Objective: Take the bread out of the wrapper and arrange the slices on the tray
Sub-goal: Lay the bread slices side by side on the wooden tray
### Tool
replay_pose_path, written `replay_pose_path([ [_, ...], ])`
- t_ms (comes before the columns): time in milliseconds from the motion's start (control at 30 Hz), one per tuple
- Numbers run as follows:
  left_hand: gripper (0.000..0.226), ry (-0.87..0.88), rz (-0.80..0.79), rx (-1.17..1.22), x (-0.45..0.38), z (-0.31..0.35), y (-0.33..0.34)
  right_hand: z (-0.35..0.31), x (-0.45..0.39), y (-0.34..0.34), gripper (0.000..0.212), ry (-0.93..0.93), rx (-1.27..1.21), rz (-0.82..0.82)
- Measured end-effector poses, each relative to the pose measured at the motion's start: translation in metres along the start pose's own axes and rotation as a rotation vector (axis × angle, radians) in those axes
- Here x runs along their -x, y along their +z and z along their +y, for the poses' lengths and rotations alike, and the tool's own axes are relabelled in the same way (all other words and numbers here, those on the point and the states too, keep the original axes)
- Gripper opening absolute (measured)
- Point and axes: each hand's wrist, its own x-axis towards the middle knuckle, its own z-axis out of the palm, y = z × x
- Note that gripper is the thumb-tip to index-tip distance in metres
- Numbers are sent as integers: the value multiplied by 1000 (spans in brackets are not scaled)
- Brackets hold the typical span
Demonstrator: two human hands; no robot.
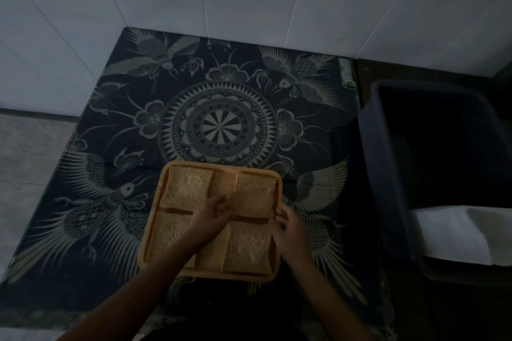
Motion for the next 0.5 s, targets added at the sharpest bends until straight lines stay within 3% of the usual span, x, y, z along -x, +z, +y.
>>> replay_pose_path([
  [500, 45, -1, -5, -13, 3, -4, 8, 1, -14, 9, 50, 44, -39, -27],
])
